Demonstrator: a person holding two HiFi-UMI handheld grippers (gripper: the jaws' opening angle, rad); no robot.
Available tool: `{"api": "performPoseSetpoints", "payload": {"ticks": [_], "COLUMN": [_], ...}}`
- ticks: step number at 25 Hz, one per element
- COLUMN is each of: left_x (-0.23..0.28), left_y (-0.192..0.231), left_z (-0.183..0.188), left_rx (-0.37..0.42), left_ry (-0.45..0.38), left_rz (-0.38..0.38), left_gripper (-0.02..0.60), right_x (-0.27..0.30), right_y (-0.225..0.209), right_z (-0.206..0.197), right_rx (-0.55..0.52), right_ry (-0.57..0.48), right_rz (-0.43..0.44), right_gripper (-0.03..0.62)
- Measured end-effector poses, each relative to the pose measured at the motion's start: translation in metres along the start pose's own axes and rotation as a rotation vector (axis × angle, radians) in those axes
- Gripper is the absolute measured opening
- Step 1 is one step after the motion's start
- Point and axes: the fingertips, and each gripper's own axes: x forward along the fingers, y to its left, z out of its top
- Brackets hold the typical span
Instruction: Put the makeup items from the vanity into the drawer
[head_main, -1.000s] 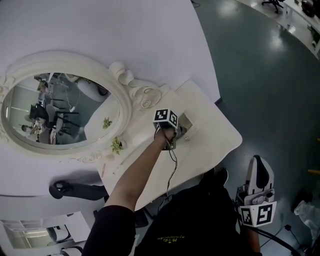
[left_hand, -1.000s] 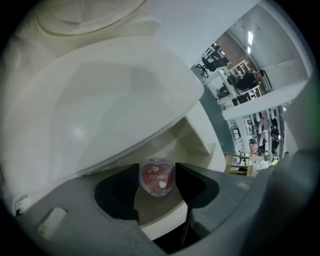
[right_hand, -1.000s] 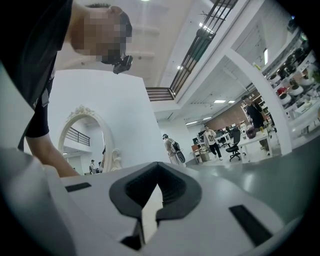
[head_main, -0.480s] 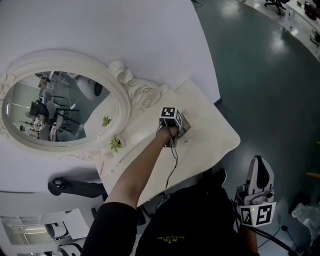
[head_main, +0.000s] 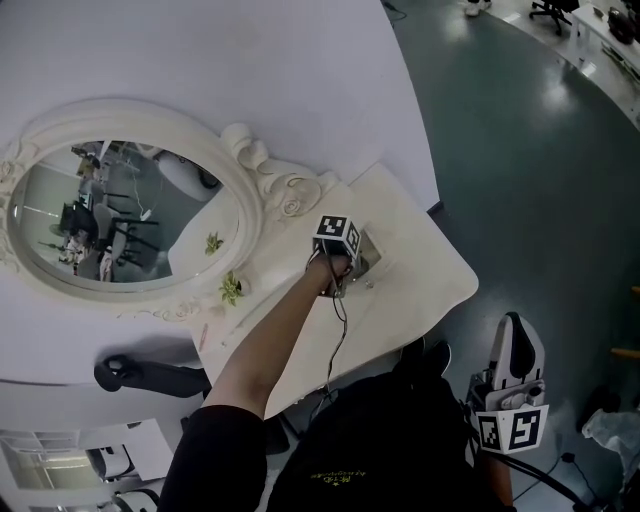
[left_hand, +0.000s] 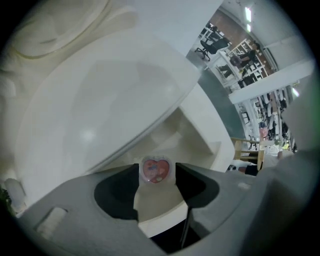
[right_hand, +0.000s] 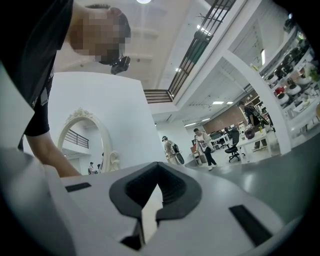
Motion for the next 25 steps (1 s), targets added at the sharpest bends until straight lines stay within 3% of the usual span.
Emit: {"api": "performPoseSetpoints", "payload": {"ticks": [5,8,11,17,25], "left_x": [-0.051,-0.094,-0.143,-0.222,-0.289], "left_y": [-0.020,-0.037,-0.051,-0.071,-0.053], "left_z": [0.002,-0.001,-0.011,-0.049,-0.109], "left_rx": [0.043,0.036,0.067,0.188,0.233], "left_ry": [-0.144,-0.279,-0.422,-0.642,-0.939], "left_rz": [-0.130,-0.249,-0.322,-0.349,-0.334], "left_gripper": [0.238,0.231,0.215,0.210,0.209], "right_x": [0.002,0.006,0.010,0.018,0.022], "right_y": [0.006,0.017,0.035,0.072,0.127], "right_z": [0.004,0.007,0.010,0.015,0.015], "right_rx": [-0.013,-0.031,-0.051,-0.098,-0.156], "right_ry": [0.001,0.006,0.016,0.041,0.069], "right_rz": [0.012,0.039,0.074,0.147,0.237], "right_gripper": [0.000,0.000,0.000,0.000,0.000]}}
